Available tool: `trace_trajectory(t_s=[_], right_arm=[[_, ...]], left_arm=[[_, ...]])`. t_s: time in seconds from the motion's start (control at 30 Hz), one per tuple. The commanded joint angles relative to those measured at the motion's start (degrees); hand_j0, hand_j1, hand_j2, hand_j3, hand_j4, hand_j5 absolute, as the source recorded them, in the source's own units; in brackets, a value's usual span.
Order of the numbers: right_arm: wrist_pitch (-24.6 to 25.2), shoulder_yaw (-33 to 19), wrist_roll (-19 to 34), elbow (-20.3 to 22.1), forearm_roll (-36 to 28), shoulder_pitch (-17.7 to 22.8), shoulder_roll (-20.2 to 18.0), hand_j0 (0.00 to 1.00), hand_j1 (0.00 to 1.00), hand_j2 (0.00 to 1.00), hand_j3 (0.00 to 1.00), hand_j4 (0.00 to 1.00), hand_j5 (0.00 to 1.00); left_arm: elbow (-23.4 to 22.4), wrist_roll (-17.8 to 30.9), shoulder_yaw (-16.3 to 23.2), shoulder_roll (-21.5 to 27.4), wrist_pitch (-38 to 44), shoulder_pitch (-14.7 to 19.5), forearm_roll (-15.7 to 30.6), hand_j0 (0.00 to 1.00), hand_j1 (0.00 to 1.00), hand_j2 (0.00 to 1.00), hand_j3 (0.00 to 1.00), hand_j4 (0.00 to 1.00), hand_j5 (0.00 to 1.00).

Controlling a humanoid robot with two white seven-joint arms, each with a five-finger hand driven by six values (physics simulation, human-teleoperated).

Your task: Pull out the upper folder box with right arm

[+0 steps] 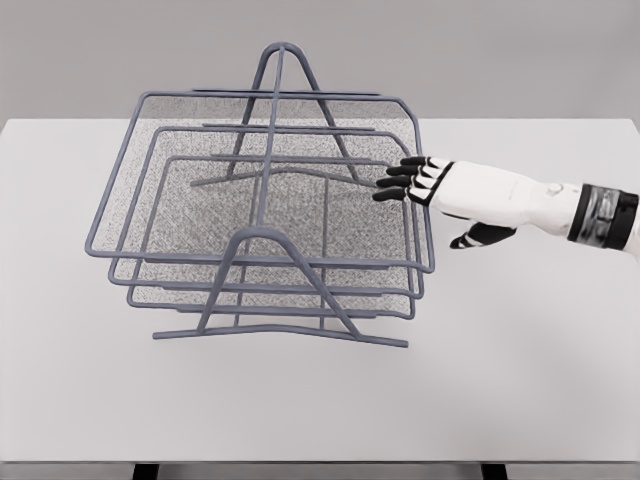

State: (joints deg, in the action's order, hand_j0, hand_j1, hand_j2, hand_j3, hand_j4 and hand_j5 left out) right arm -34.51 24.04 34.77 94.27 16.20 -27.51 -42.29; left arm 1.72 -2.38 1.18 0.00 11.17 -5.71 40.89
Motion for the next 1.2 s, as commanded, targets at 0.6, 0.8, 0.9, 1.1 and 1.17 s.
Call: trace_trajectory(t_s=[0.6, 0.8, 0.9, 1.1, 1.17], right_arm=[[-0.5, -2.6, 0.2, -2.4, 0.1, 2.3, -18.7, 1.00, 1.00, 1.00, 1.00, 1.00, 1.00], [-0.5, -2.9, 0.2, -3.2, -1.4, 2.4, -24.0, 1.00, 1.00, 1.00, 1.00, 1.00, 1.00], [-0.5, -3.3, 0.2, -5.5, -2.6, 2.4, -25.5, 1.00, 1.00, 1.00, 1.00, 1.00, 1.00], [-0.5, -7.2, 0.2, -6.8, -8.7, 2.6, -27.9, 1.00, 1.00, 1.00, 1.00, 1.00, 1.00], [-0.5, -11.3, 0.2, -6.6, -20.2, 2.5, -26.5, 1.00, 1.00, 1.00, 1.00, 1.00, 1.00]], left_arm=[[-0.1, 0.0, 0.0, 0.0, 0.0, 0.0, 0.0, 1.00, 1.00, 1.00, 1.00, 1.00, 1.00], [-0.1, 0.0, 0.0, 0.0, 0.0, 0.0, 0.0, 1.00, 1.00, 1.00, 1.00, 1.00, 1.00], [-0.1, 0.0, 0.0, 0.0, 0.0, 0.0, 0.0, 1.00, 1.00, 1.00, 1.00, 1.00, 1.00], [-0.1, 0.0, 0.0, 0.0, 0.0, 0.0, 0.0, 1.00, 1.00, 1.00, 1.00, 1.00, 1.00], [-0.1, 0.0, 0.0, 0.0, 0.0, 0.0, 0.0, 1.00, 1.00, 1.00, 1.00, 1.00, 1.00]])
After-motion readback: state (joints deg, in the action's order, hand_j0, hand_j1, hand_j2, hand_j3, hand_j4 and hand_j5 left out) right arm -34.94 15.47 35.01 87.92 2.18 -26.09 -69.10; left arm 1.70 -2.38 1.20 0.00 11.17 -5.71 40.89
